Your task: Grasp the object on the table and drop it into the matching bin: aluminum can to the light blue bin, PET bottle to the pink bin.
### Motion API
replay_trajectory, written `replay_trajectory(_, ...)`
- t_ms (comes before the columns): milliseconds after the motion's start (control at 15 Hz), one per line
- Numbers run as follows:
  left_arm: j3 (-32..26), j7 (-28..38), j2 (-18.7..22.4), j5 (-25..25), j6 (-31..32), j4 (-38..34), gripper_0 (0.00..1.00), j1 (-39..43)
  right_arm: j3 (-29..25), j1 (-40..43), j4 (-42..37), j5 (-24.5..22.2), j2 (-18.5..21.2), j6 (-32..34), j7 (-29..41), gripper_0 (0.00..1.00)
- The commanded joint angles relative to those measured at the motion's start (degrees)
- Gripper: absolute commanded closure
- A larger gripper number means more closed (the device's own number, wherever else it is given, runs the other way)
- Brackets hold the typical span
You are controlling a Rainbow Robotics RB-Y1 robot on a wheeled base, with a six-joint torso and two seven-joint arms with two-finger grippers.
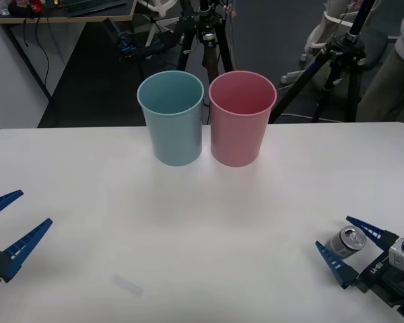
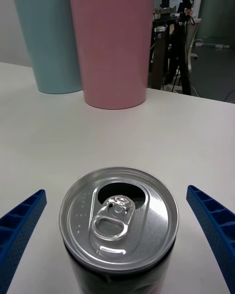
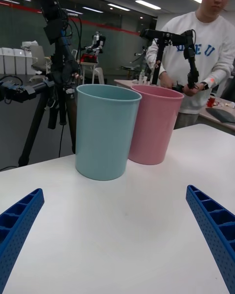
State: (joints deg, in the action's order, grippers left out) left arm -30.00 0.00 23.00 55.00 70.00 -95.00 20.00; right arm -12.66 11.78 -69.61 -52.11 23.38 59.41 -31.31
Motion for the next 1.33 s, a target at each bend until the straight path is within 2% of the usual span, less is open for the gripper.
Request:
replay_trajectory(67,0.0,0.0,0.0,0.0,0.0,0.0,0.0,0.0,0.0,0.0,0.0,0.0,0.0,0.0,0.0,1.0)
replay_trajectory(933,0.0,0.0,0.0,0.0,0.0,0.0,0.0,0.0,-0.5,-0.1,-0.3,-0.1,0.0,1.0,0.0,1.0)
replay_trajectory(1133,0.0,0.0,0.0,0.0,0.0,0.0,0.0,0.0,-2.3,0.8,-2.2,-0.1,0.1,3.3,0.5,1.0)
replay_trajectory(1333,0.0,0.0,0.0,0.0,0.0,0.0,0.0,0.0,-3.8,4.6,-8.9,1.0,0.0,4.4,2.7,1.0)
